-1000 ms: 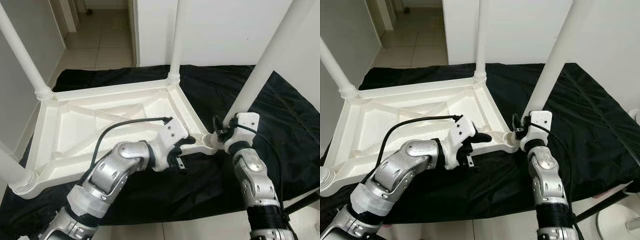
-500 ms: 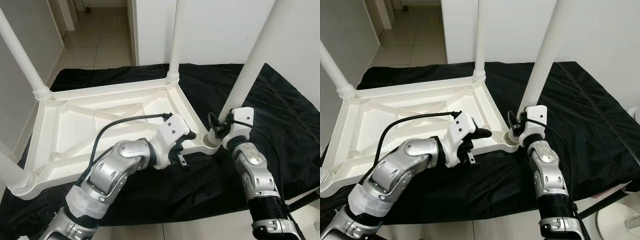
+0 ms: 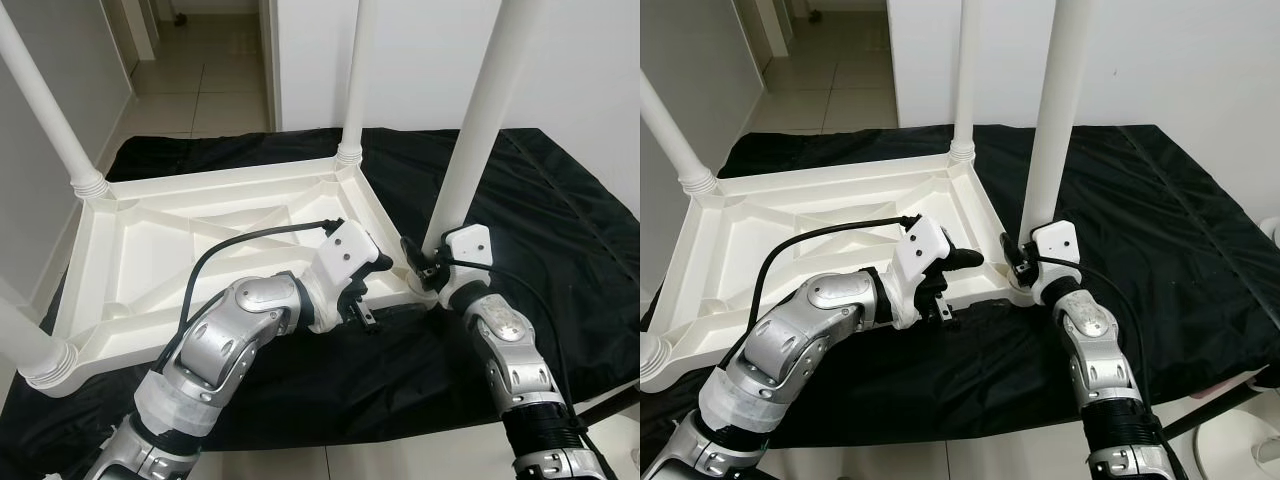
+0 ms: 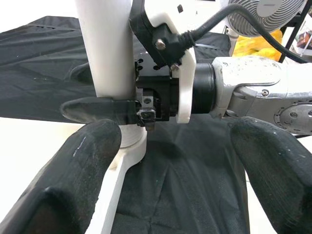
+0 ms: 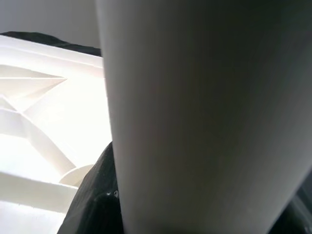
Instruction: Building children table
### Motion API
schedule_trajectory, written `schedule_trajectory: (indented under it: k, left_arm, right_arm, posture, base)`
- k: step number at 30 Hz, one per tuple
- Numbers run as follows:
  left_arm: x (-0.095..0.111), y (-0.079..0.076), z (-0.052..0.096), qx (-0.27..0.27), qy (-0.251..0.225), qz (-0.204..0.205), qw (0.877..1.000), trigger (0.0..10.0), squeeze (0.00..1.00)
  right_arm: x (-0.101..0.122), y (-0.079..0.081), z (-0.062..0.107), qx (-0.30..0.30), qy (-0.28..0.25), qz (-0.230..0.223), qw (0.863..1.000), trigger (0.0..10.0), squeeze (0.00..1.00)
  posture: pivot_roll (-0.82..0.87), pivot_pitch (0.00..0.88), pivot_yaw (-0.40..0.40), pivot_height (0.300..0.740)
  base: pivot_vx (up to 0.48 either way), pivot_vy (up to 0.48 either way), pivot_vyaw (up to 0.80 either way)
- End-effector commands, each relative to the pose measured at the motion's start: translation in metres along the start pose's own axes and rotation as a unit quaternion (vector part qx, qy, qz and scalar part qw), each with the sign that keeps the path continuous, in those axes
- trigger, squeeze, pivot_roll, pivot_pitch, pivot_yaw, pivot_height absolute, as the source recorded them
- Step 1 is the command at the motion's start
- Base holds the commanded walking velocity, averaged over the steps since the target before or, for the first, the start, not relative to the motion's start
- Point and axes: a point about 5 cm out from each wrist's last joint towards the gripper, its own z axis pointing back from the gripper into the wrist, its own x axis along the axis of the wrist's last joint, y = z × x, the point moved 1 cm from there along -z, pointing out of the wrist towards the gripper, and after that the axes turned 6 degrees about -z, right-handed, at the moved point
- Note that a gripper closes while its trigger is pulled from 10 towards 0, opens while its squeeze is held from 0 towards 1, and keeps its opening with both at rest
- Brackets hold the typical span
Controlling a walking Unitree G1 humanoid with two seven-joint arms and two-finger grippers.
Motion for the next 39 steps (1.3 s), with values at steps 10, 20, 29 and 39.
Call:
schedule_trajectory:
  k: [10, 20, 29, 39]
  left_arm:
    - [0.0054, 0.0071, 0.0015, 0.043, -0.002, -0.012, 0.999, 10.0, 0.00]
    - [0.0097, 0.0112, 0.0014, 0.049, -0.003, -0.024, 0.998, 10.0, 0.00]
    - [0.0107, 0.0127, 0.0031, 0.054, -0.002, -0.026, 0.998, 10.0, 0.00]
    - [0.0116, 0.0138, 0.0031, 0.056, -0.003, -0.029, 0.998, 10.0, 0.00]
  right_arm:
    - [-0.0250, 0.0084, 0.0092, 0.067, 0.061, 0.016, 0.996, 10.0, 0.00]
    - [-0.0221, 0.0079, 0.0020, 0.086, 0.068, -0.074, 0.991, 10.0, 0.00]
    - [-0.0272, 0.0081, 0.0022, 0.077, 0.077, -0.089, 0.990, 10.0, 0.00]
    - [-0.0312, 0.0074, 0.0027, 0.048, 0.081, -0.140, 0.986, 10.0, 0.00]
  posture:
    - [-0.06, 0.008, 0.010, 0.740]
    - [-0.04, 0.016, 0.014, 0.740]
    - [-0.04, 0.017, 0.017, 0.740]
    - [-0.05, 0.017, 0.015, 0.740]
  base:
    - [0.000, 0.000, 0.00]
    - [0.000, 0.000, 0.00]
    - [0.000, 0.000, 0.00]
    - [0.000, 0.000, 0.00]
